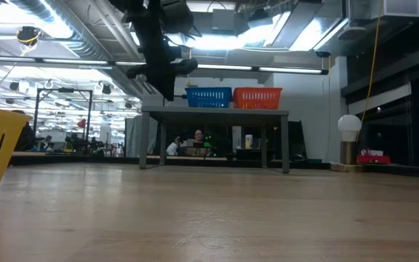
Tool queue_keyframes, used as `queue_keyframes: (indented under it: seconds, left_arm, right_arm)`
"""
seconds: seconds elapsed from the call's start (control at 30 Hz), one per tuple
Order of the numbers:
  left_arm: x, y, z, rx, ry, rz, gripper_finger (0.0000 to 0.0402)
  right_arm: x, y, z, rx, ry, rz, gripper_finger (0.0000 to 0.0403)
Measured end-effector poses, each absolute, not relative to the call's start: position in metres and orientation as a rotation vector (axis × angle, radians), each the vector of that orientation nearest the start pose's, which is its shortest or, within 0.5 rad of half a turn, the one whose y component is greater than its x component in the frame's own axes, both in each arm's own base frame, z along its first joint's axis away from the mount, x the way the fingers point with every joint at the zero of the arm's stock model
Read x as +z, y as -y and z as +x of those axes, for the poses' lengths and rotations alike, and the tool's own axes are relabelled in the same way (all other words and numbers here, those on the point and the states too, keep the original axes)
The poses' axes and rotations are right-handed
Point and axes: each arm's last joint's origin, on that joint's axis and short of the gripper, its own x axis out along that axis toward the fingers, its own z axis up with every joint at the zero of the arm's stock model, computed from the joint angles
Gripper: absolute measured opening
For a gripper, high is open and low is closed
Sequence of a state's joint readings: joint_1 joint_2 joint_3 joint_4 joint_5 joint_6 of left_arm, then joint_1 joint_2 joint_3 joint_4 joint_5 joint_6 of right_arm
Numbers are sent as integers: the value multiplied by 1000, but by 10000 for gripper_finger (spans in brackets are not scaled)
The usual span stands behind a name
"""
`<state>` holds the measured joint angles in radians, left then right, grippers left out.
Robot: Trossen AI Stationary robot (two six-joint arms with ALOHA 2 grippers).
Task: Pick & Place Office Desk Supplies
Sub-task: Put the blue basket onto the shelf
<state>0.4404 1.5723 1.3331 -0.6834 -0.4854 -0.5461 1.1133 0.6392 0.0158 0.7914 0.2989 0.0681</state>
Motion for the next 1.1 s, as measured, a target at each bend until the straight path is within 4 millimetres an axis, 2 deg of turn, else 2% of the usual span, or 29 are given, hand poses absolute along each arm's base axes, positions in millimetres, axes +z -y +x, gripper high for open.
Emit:
queue_keyframes:
  seconds: [0.1, 1.1]
  left_arm:
    - [294, -152, 293, 1070, -683, -461, 6]
    - [299, -152, 301, 918, -625, -533, 8]
  right_arm:
    - [183, -118, 68, 817, 104, 176, 197]
    - [183, -118, 68, 816, 105, 174, 197]
